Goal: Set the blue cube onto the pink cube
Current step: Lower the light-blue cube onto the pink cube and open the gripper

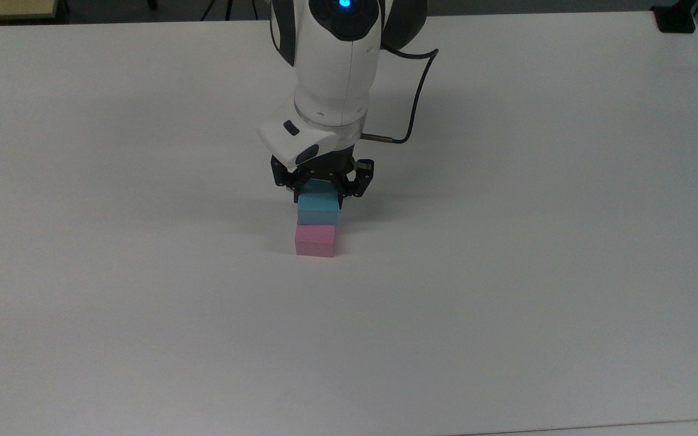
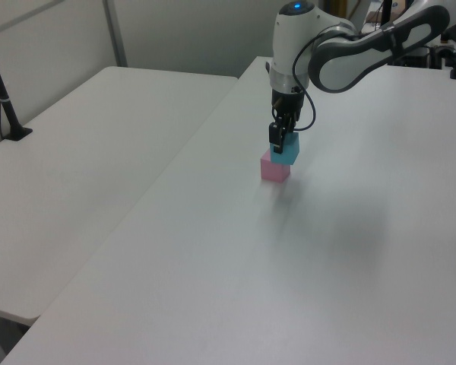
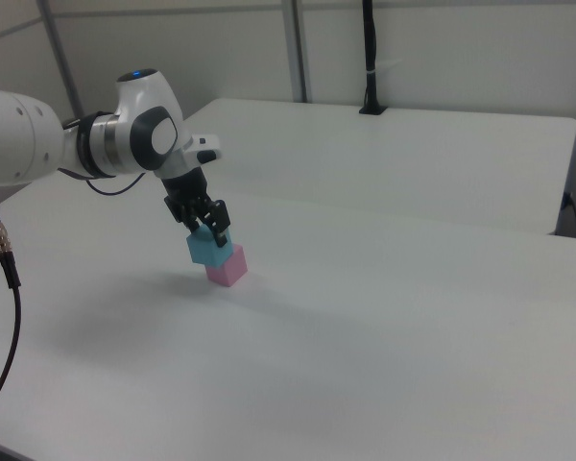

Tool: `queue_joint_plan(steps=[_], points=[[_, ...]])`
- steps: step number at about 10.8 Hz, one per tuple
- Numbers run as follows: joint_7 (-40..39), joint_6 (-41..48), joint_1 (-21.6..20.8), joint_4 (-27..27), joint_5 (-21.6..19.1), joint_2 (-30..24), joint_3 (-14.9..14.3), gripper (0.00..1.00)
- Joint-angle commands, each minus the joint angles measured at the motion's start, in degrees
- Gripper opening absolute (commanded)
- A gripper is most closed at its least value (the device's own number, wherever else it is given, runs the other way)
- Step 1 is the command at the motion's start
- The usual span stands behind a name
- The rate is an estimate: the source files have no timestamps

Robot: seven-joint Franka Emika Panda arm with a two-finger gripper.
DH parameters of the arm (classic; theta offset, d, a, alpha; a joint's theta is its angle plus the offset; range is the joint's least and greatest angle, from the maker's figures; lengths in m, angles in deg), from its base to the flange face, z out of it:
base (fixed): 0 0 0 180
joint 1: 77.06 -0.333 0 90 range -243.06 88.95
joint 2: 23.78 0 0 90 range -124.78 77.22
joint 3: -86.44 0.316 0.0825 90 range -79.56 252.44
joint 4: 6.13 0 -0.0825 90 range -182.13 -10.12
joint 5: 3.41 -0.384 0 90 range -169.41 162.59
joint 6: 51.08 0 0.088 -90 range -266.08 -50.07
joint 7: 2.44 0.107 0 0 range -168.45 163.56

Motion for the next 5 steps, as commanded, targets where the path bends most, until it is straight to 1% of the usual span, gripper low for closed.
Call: queue_joint_plan(steps=[1,4,5], points=[[3.2,0.4,0.8,2.5,-1.2,0.1,-0.3,1.0],[3.2,0.9,1.2,3.3,-1.2,-1.6,-0.2,1.0],[3.1,0.9,1.3,3.2,-1.9,-1.8,-0.1,1.0]])
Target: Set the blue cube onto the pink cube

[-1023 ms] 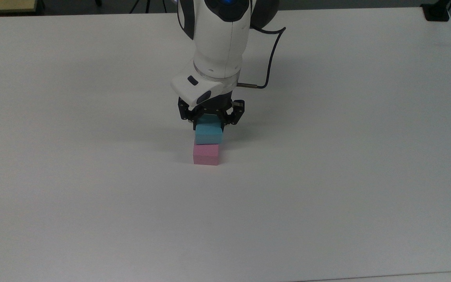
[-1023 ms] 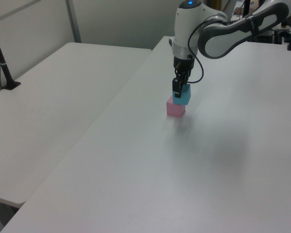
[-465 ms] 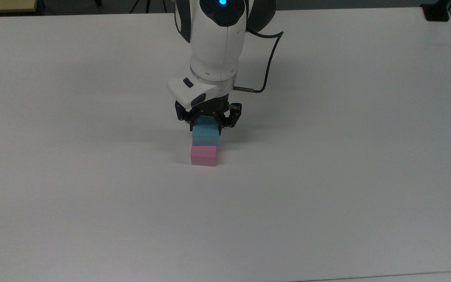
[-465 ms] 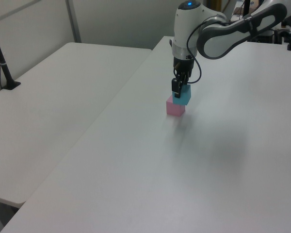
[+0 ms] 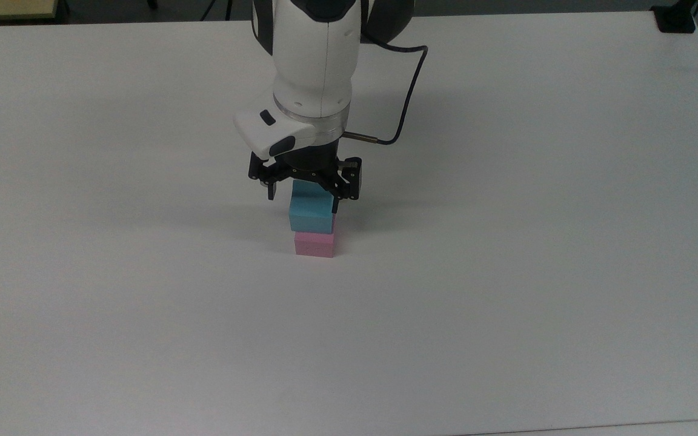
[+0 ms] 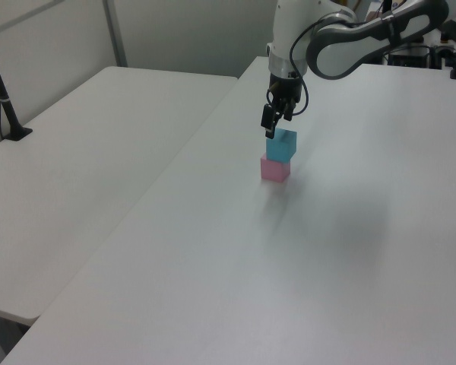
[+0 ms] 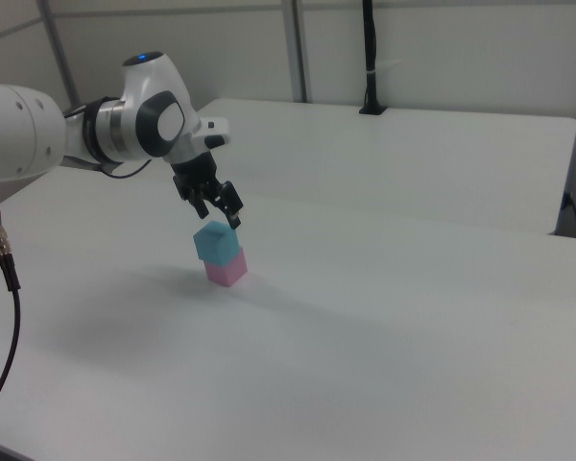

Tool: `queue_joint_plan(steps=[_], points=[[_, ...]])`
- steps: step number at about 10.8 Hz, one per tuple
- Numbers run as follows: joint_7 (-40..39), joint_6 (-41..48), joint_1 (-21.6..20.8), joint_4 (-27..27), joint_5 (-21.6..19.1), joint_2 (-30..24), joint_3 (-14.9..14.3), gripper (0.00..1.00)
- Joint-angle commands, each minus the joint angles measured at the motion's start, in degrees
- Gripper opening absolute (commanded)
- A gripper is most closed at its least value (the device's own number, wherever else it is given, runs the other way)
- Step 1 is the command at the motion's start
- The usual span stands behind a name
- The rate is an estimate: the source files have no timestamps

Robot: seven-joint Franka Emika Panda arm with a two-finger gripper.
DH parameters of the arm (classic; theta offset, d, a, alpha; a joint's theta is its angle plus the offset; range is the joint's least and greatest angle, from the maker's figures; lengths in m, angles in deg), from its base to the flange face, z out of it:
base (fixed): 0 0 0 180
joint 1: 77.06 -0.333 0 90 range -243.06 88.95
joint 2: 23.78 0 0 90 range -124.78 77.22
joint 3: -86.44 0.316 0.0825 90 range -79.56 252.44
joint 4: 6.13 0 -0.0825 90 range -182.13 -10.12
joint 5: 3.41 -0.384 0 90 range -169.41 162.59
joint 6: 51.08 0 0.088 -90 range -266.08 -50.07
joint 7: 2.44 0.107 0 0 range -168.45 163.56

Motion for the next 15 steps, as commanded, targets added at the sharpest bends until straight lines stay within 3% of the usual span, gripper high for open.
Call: queue_joint_plan(steps=[1,2,3,6,7,9,11,13,15], points=[[0.7,1.1,-0.2,0.0,-2.6,-2.3,-0.1,1.0],[0.6,2.1,-0.1,-0.2,-3.7,-4.7,-0.1,1.0],[0.3,10.1,0.2,0.2,-6.2,-9.2,-0.2,1.0],[0.3,24.8,0.2,0.0,-6.8,-17.9,-1.5,1.0],[-0.3,28.2,0.0,0.0,-8.2,-20.0,-3.0,1.0],[-5.4,31.8,-1.0,-0.3,-12.7,-25.7,-9.0,1.0],[-13.2,33.3,-3.4,-0.4,-13.2,-27.1,-14.8,1.0],[-21.5,32.0,-2.7,-0.4,-12.0,-26.7,-15.4,1.0],[-23.6,30.4,-2.4,-0.5,-10.7,-26.4,-16.0,1.0]])
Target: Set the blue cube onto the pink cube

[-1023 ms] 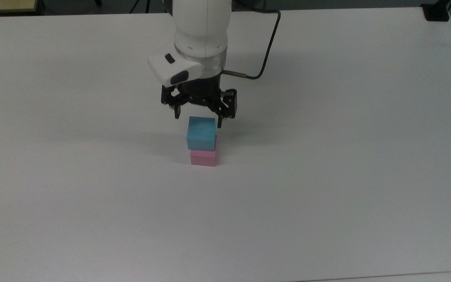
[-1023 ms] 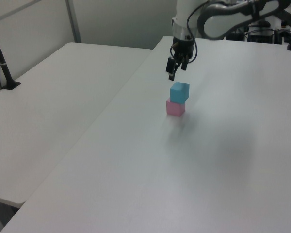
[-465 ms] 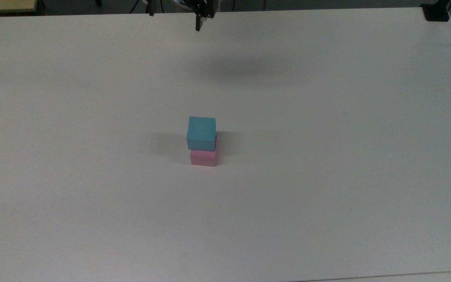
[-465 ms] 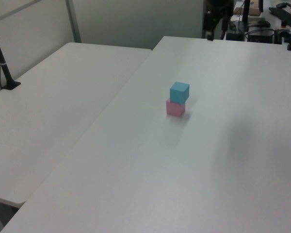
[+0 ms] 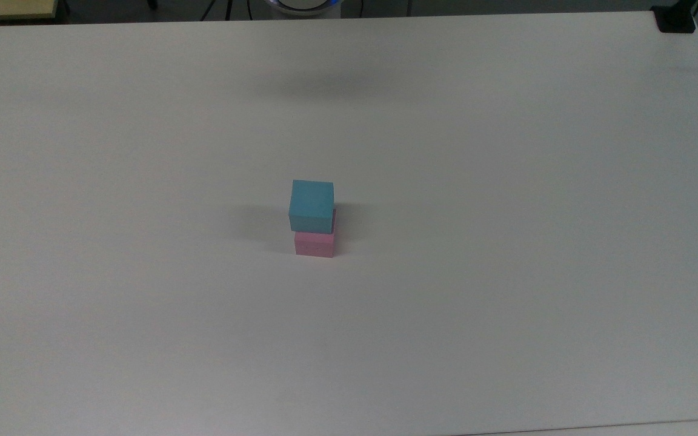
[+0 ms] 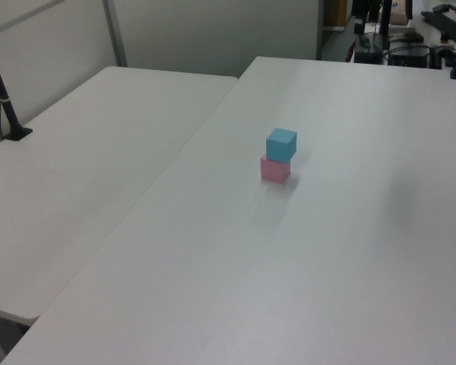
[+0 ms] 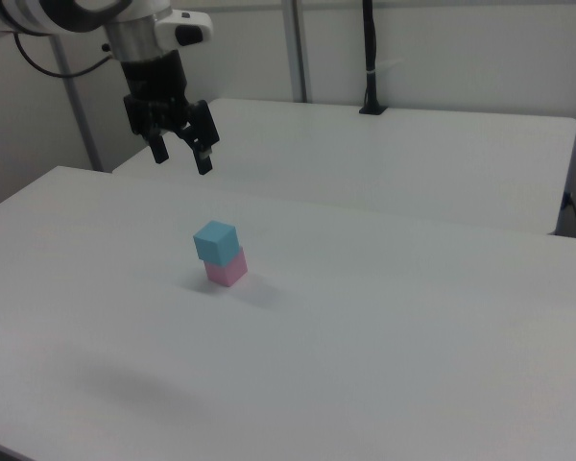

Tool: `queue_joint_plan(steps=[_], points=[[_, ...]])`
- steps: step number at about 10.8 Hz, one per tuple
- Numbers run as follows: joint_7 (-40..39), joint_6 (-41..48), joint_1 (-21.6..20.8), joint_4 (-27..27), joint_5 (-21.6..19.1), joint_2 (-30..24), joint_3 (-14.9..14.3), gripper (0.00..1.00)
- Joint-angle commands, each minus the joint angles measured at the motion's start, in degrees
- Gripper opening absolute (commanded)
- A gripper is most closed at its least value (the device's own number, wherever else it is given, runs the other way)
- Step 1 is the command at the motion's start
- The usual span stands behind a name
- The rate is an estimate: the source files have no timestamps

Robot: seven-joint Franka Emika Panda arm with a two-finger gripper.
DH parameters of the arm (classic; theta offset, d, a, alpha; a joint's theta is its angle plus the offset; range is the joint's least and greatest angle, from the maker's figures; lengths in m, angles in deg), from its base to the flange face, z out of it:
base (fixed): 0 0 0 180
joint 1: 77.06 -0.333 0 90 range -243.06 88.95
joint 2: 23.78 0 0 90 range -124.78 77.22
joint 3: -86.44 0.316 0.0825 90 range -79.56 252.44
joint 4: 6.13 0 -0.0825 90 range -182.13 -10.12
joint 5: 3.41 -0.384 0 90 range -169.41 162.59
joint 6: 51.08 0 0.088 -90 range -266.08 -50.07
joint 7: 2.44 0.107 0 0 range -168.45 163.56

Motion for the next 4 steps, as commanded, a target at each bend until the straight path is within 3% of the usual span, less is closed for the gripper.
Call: queue_joint_plan(steps=[1,4], points=[[-2.2,-2.6,-1.2,-1.4,1.1,-0.3,-1.4,1.0],[-2.0,-2.3,-1.3,-1.2,1.2,-0.3,-1.4,1.0]])
